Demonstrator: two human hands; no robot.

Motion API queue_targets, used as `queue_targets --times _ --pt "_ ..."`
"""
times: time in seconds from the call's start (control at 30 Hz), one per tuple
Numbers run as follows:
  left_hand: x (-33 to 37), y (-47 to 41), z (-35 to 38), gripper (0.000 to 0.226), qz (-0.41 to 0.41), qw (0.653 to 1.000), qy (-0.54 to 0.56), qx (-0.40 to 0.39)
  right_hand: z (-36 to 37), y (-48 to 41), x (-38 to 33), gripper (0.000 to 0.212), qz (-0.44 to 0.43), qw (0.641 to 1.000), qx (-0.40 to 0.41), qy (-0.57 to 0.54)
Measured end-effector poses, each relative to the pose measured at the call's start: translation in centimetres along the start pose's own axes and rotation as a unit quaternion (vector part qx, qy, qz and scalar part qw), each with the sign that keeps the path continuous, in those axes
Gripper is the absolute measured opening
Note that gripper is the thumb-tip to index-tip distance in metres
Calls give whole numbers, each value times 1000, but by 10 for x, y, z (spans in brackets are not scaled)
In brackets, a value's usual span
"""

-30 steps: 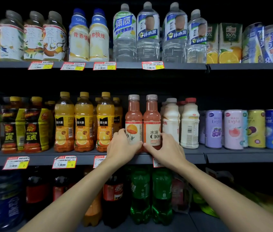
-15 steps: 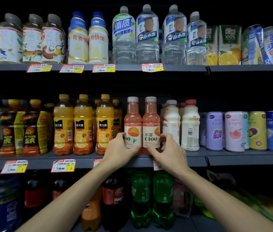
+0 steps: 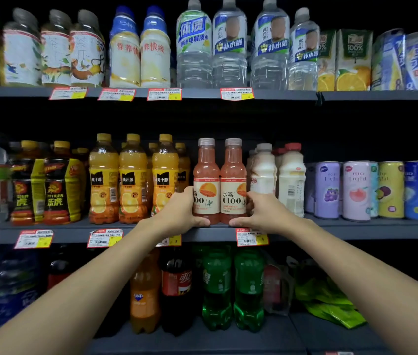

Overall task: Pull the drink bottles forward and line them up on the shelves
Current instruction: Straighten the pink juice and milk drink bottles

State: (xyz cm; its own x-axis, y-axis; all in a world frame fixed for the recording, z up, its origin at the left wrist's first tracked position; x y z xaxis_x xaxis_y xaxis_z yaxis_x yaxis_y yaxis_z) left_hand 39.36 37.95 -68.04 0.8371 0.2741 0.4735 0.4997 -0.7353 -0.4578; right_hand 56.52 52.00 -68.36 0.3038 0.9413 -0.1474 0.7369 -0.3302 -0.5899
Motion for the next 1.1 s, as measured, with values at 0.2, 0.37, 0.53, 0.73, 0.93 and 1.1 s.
queue_targets --times 0.2,0.37,0.53,0.73,0.93,1.1 --pt "-6 -3 6 80 -1 1000 20 -7 4 -2 4 83 -17 1000 -1 10" --pt "-9 -1 8 80 -2 999 42 13 2 0 2 85 -29 997 19 65" --pt "-12 0 11 81 -19 998 57 32 4 1 1 79 -20 998 44 41" --pt "-11 3 10 68 -24 998 40 48 6 2 1 67 -16 999 31 24" --pt "-10 -1 13 57 -13 999 23 38 7 -1 9 71 -34 999 -32 -4" --pt "-11 0 11 59 -14 998 26 49 8 -1 10 65 -30 999 -22 -40"
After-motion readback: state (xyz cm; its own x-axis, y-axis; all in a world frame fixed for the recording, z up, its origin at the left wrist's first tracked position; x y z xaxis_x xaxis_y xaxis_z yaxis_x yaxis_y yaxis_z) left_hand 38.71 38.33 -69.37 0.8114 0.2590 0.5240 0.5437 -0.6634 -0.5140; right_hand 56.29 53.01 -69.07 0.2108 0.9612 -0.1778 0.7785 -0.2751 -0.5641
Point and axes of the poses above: each hand's wrist, its own y-axis away from the middle knuckle, its own z-axis out of the palm, x = y × z, the point moved 5 cm from there along -y, towards the middle knuckle, and after that the axes turned 12 degrees about -z, right-handed, at the moved point
